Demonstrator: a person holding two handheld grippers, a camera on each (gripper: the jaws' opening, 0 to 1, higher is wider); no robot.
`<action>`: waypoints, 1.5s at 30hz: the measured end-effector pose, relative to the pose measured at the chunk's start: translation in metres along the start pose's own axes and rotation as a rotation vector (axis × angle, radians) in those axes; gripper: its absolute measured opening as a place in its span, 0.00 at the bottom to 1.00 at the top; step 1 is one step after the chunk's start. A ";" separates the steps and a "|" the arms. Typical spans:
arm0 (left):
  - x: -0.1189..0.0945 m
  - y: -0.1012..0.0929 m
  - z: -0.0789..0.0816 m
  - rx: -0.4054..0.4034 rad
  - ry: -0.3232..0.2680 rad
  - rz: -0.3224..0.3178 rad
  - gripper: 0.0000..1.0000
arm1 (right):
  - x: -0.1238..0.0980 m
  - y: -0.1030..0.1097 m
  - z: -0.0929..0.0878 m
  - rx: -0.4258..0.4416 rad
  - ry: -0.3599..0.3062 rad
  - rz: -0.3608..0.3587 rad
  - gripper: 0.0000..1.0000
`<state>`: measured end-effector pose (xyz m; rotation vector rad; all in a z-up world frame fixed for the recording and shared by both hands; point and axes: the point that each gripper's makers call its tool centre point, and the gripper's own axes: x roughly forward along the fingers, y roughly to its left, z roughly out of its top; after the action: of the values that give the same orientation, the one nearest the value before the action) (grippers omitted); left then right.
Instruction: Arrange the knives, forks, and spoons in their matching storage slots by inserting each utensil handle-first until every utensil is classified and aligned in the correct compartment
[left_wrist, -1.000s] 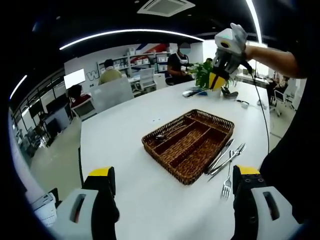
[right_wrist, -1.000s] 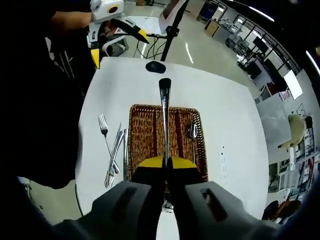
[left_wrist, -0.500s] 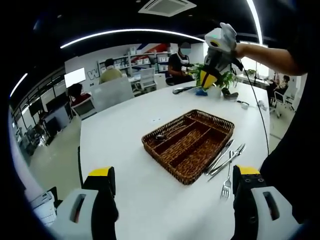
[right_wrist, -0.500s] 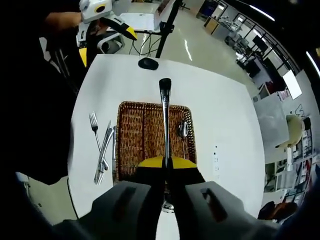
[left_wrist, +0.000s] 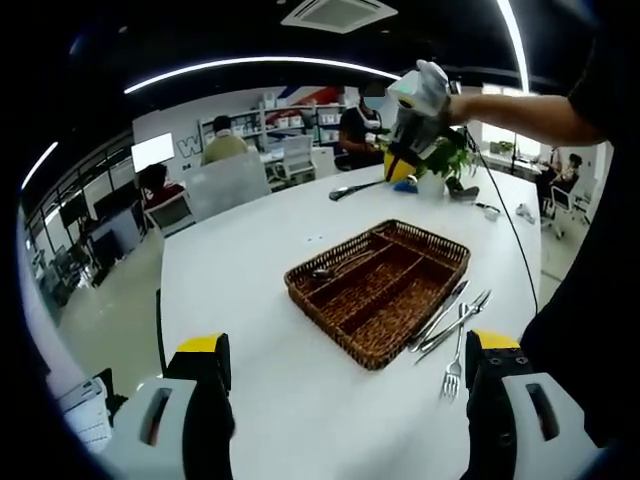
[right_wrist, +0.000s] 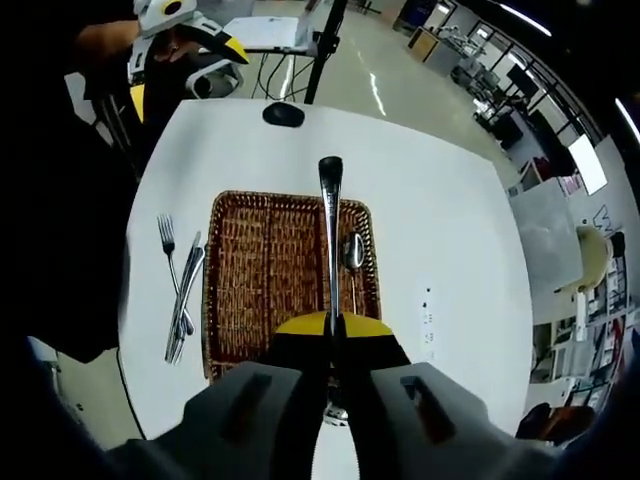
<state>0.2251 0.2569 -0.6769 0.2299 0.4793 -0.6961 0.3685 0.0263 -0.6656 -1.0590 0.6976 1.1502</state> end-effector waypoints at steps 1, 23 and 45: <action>0.000 0.000 0.000 0.000 0.001 0.001 0.99 | 0.001 -0.002 0.000 0.000 -0.001 0.000 0.00; -0.010 0.001 -0.003 -0.030 0.017 0.042 0.99 | 0.034 -0.046 0.005 -0.033 0.014 0.010 0.00; -0.013 0.012 -0.011 -0.052 0.037 0.072 0.99 | 0.069 -0.044 -0.009 -0.020 0.034 0.053 0.00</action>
<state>0.2207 0.2774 -0.6789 0.2101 0.5214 -0.6094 0.4310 0.0423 -0.7163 -1.0843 0.7463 1.1891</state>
